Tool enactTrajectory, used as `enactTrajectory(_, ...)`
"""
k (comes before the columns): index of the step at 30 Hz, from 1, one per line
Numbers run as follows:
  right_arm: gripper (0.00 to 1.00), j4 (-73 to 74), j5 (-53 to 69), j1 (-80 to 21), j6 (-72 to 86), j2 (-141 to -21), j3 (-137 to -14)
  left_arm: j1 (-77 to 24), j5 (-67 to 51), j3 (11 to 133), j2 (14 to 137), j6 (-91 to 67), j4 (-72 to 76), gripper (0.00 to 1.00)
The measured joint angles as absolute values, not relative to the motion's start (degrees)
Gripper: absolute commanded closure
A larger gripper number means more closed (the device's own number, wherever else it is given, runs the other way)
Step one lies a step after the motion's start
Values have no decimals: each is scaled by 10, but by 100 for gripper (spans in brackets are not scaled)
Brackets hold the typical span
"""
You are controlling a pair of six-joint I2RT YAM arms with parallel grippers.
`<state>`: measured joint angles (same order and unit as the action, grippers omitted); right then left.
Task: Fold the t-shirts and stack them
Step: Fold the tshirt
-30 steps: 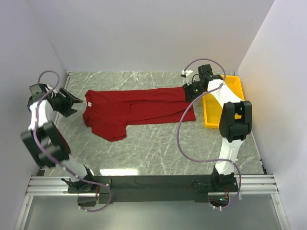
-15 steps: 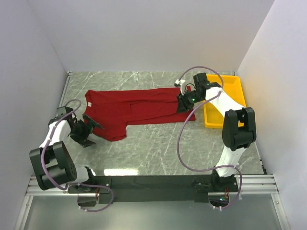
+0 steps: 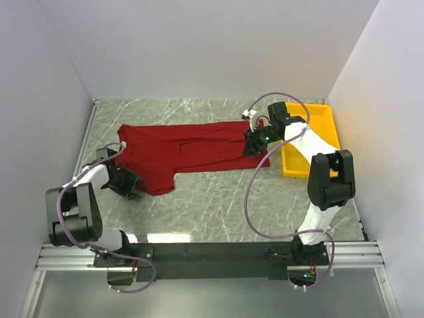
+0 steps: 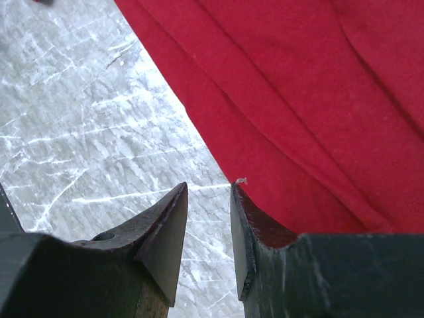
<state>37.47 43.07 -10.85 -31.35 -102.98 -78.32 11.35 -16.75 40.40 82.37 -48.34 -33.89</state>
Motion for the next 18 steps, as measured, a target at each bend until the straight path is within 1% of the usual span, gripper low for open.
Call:
enactTrajectory(1,61,375,431,-108,-313,-1029,-783,112,-164,404,831,-487,-330,61)
enactTrajectory(2,61,373,431,-109,-313,-1028,-783,111,-164,405,838,-491,-326,73)
enactTrajectory(4,61,371,431,-109,-312,-1027,-783,107,-163,408,848,-493,-318,86)
enactTrajectory(5,60,371,431,-109,-312,-1025,-783,105,-164,410,853,-493,-315,99)
enactTrajectory(11,61,370,431,-108,-312,-1010,-777,101,-167,436,858,-488,-310,99)
enactTrajectory(18,61,369,431,-108,-312,-999,-774,103,-218,538,859,-498,-309,99)
